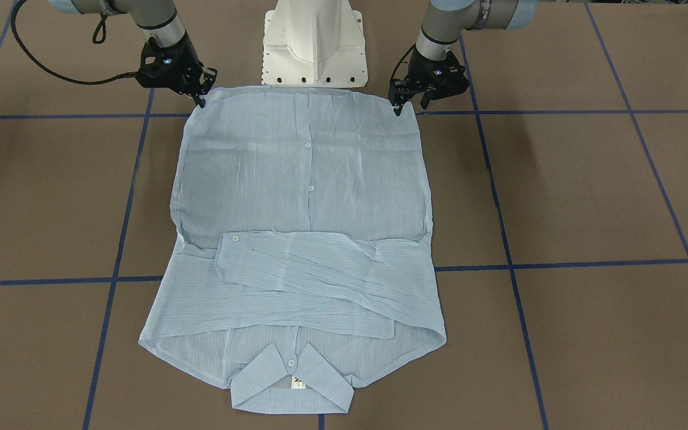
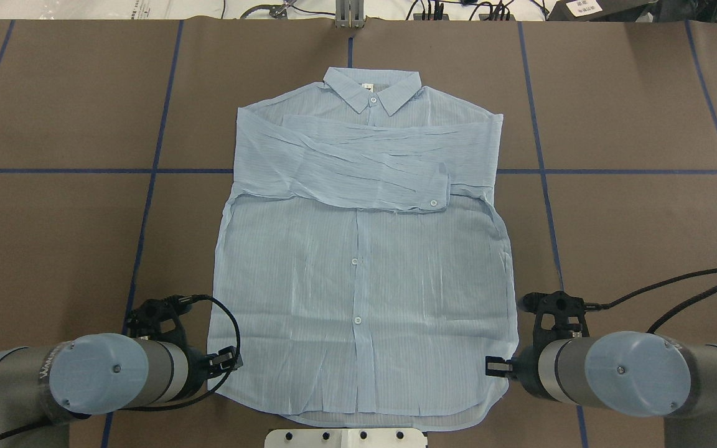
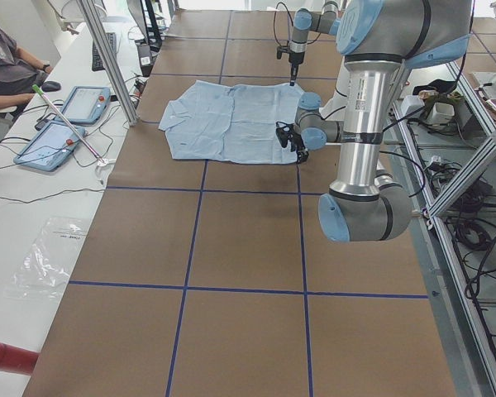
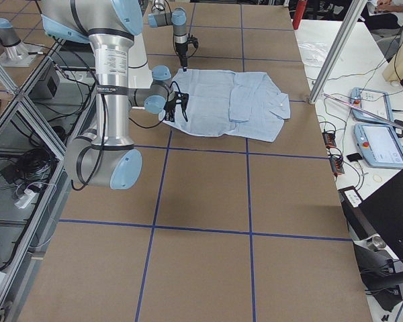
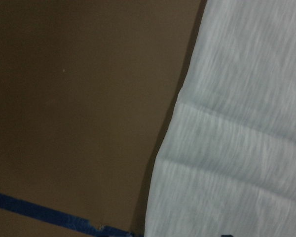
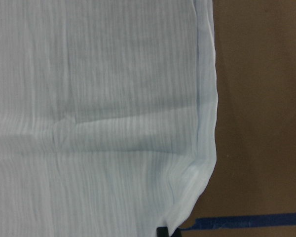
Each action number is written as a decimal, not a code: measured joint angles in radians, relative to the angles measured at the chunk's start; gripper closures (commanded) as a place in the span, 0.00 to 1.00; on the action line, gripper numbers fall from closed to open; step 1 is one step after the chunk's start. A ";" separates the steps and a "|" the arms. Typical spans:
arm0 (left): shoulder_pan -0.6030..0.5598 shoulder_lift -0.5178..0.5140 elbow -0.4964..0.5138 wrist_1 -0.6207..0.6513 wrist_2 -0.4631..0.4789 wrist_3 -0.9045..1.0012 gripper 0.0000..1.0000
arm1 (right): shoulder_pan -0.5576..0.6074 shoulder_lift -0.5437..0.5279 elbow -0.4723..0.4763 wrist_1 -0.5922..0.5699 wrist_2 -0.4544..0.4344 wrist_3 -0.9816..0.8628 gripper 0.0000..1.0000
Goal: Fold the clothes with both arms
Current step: 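Move the left gripper down to the hem corner nearest it, then grasp both hem corners and lift them toward the collar, then carry both hem corners over the shirt and lay them near the collar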
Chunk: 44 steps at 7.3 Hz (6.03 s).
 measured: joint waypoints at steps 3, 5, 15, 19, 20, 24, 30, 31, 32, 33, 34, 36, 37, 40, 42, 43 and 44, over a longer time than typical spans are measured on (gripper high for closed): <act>0.006 -0.014 0.002 0.032 0.005 0.013 0.35 | 0.010 0.001 0.000 0.000 0.005 -0.001 1.00; 0.011 -0.012 0.004 0.035 0.021 0.050 0.40 | 0.012 0.001 0.000 0.000 0.006 -0.001 1.00; 0.014 -0.012 0.019 0.034 0.025 0.116 0.71 | 0.025 0.000 -0.002 0.001 0.007 -0.003 1.00; 0.016 -0.018 0.015 0.034 0.022 0.116 1.00 | 0.037 0.000 -0.003 0.001 0.010 -0.006 1.00; 0.013 -0.018 0.009 0.034 0.020 0.117 1.00 | 0.046 0.007 -0.002 0.002 0.014 -0.007 1.00; -0.043 -0.008 -0.053 0.038 0.010 0.221 1.00 | 0.162 0.049 -0.002 0.005 0.107 -0.012 1.00; -0.185 -0.006 -0.057 0.034 -0.090 0.352 1.00 | 0.254 0.069 -0.008 0.005 0.169 -0.016 1.00; -0.197 -0.008 -0.057 0.033 -0.097 0.354 1.00 | 0.268 0.070 -0.008 0.005 0.175 -0.018 1.00; -0.215 -0.013 -0.057 0.033 -0.101 0.355 1.00 | 0.296 0.074 -0.008 0.006 0.192 -0.021 1.00; -0.247 -0.016 -0.057 0.033 -0.112 0.366 1.00 | 0.343 0.080 -0.008 0.006 0.218 -0.025 1.00; -0.292 -0.022 -0.055 0.034 -0.138 0.390 1.00 | 0.395 0.090 -0.014 0.005 0.245 -0.036 1.00; -0.387 -0.067 -0.034 0.038 -0.193 0.425 1.00 | 0.490 0.159 -0.068 0.004 0.281 -0.057 1.00; -0.409 -0.105 -0.007 0.038 -0.202 0.429 1.00 | 0.522 0.208 -0.112 0.003 0.286 -0.060 1.00; -0.461 -0.205 0.098 0.034 -0.208 0.432 1.00 | 0.595 0.325 -0.238 0.002 0.290 -0.075 1.00; -0.532 -0.262 0.193 0.015 -0.209 0.452 1.00 | 0.656 0.337 -0.291 0.002 0.309 -0.109 1.00; -0.556 -0.296 0.249 -0.008 -0.209 0.456 1.00 | 0.676 0.342 -0.311 0.002 0.314 -0.119 1.00; -0.575 -0.351 0.324 -0.036 -0.209 0.456 1.00 | 0.688 0.370 -0.349 0.002 0.315 -0.122 1.00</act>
